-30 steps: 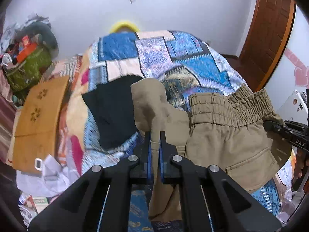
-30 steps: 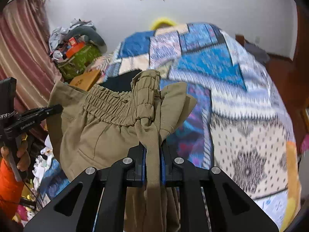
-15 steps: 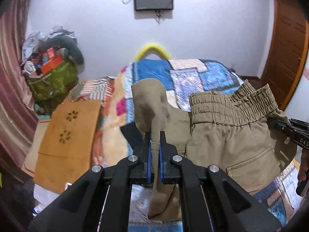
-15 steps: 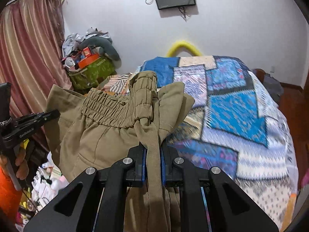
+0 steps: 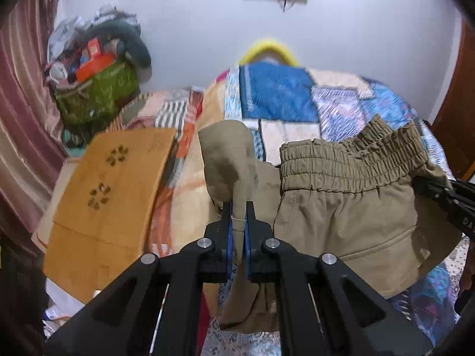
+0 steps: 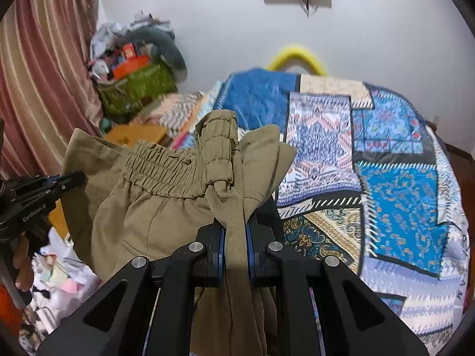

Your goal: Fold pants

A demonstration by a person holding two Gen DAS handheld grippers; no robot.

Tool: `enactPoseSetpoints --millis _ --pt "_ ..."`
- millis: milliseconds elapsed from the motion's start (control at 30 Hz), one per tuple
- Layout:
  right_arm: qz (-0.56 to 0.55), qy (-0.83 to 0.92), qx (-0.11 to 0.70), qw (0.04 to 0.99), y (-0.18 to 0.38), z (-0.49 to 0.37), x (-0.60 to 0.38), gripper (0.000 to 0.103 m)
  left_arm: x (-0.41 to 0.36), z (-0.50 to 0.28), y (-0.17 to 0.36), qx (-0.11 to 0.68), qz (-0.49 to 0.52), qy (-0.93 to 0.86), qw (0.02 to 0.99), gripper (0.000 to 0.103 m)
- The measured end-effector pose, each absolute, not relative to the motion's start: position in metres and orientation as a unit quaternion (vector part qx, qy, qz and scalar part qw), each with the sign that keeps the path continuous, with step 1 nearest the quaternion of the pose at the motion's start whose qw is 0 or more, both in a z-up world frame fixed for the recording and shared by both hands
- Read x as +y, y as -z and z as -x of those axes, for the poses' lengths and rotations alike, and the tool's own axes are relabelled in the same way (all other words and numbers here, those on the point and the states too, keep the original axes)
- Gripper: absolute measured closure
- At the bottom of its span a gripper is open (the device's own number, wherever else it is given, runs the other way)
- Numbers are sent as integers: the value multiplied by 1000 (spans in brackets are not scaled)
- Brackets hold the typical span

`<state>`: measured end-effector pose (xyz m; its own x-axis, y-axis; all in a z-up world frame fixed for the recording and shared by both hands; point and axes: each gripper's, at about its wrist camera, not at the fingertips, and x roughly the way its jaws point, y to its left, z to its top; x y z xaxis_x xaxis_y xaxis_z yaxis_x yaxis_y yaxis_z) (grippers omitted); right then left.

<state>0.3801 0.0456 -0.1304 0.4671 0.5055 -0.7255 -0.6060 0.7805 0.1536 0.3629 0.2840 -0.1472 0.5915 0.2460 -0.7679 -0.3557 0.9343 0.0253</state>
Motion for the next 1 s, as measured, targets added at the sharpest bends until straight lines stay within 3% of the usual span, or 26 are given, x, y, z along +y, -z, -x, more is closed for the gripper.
enactPoseSetpoints --millis 267,467,533,700,800,1000 --pt "87 -288 476 826 210 -407 40 89 305 -409 251 499 105 -163 845 95" --pt "87 -282 479 827 207 -403 28 78 309 -416 298 531 62 -183 825 79" --pt "86 -279 475 830 201 -399 23 78 304 -413 293 529 46 -191 826 71" --pt "59 -277 433 856 167 -379 2 78 294 -388 258 523 52 -172 833 67" --pt "42 -283 403 869 138 -352 -10 78 283 -362 223 494 63 -162 852 62" --pt "40 -306 311 899 64 -275 -26 78 248 -295 127 411 63 -138 899 62"
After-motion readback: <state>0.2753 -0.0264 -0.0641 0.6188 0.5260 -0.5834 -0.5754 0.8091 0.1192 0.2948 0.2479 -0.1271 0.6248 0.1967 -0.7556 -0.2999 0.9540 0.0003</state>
